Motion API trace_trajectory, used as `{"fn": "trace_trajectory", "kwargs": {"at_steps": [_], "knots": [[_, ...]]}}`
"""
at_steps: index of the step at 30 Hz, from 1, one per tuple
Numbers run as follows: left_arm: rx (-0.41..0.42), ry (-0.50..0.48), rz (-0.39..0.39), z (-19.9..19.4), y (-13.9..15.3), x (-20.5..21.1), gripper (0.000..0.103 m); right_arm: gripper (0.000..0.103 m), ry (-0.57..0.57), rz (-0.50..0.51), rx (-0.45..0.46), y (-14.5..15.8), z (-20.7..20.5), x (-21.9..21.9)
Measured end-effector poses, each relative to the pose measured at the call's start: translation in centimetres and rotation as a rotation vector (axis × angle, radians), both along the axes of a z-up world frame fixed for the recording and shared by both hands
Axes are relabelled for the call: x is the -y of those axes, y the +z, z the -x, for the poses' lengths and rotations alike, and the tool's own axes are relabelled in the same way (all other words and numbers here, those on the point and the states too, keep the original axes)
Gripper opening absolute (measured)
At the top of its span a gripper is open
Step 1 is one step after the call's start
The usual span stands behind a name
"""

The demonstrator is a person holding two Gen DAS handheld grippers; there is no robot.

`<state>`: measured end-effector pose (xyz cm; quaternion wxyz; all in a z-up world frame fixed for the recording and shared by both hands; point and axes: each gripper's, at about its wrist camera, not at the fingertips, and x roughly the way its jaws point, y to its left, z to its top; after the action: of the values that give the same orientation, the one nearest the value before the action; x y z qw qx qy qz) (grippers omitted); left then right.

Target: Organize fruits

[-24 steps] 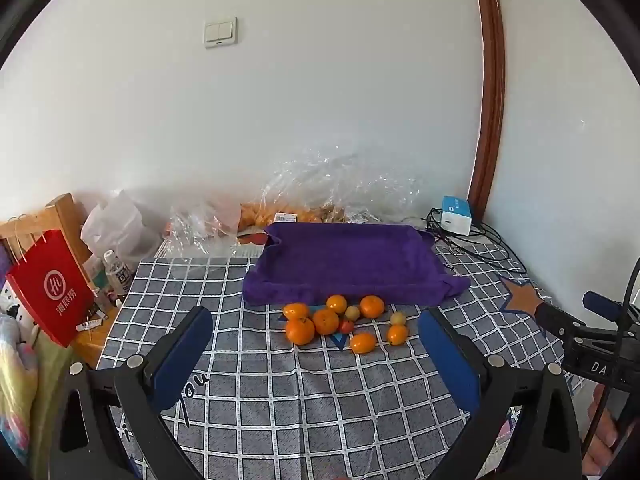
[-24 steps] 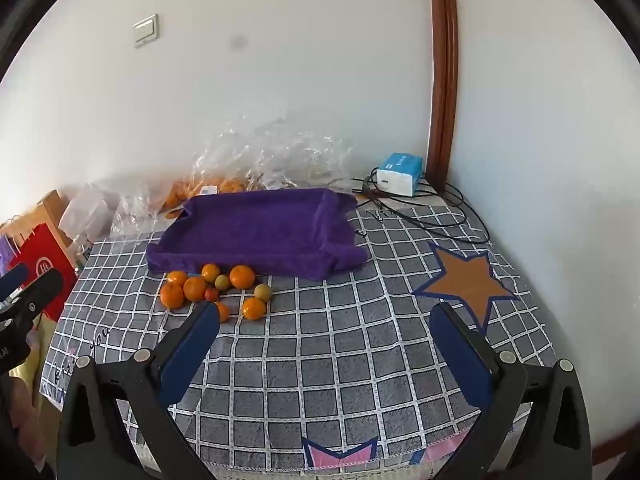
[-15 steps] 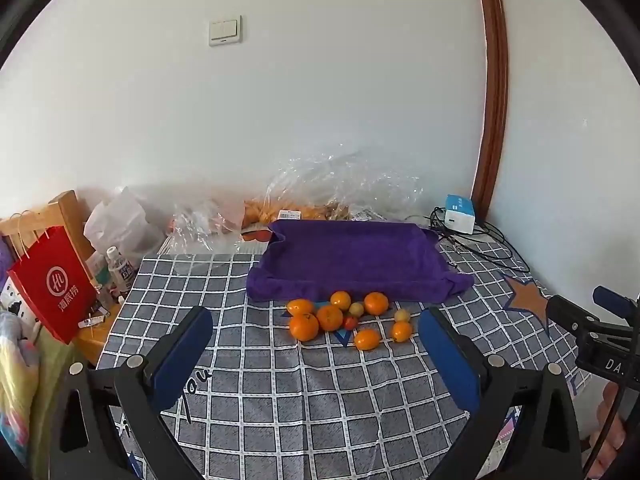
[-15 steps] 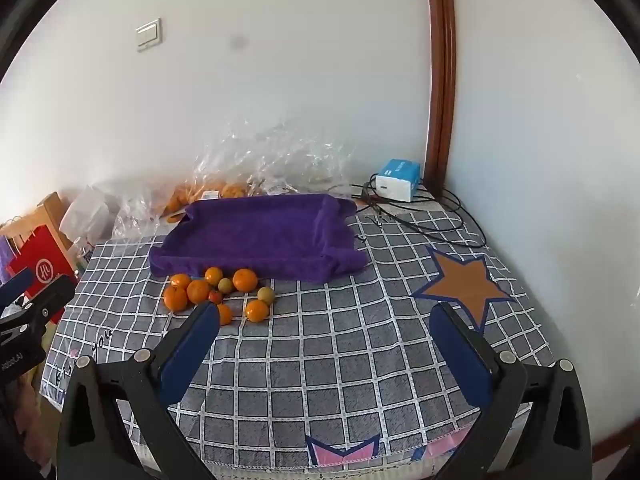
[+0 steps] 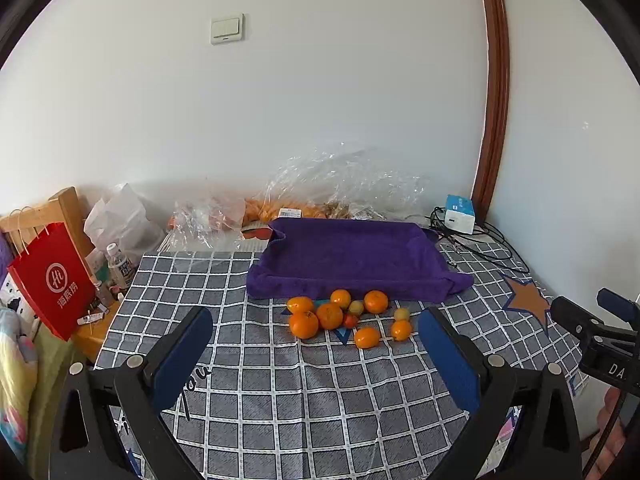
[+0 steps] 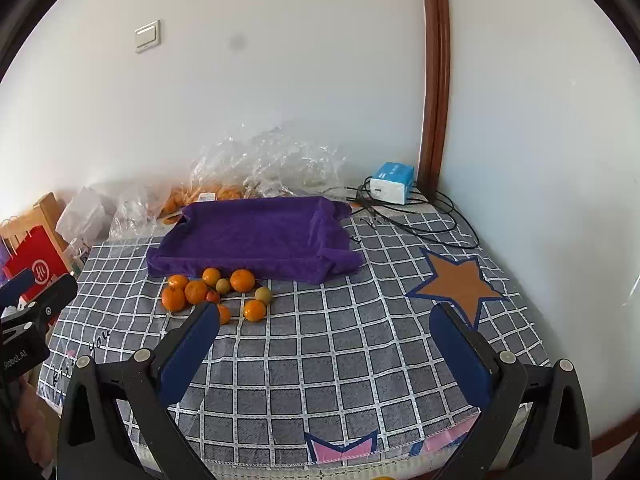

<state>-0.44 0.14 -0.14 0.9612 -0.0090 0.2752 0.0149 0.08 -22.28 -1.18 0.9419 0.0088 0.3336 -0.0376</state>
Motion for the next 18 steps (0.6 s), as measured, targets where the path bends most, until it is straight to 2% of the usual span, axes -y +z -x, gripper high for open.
{"fn": "trace_trajectory", "kwargs": {"at_steps": [18], "knots": [[-0.004, 0.005, 0.010, 0.02, -0.05, -0.33, 0.103, 0.103, 0.018, 0.004, 0.008, 0.06, 0.45, -0.30]]}}
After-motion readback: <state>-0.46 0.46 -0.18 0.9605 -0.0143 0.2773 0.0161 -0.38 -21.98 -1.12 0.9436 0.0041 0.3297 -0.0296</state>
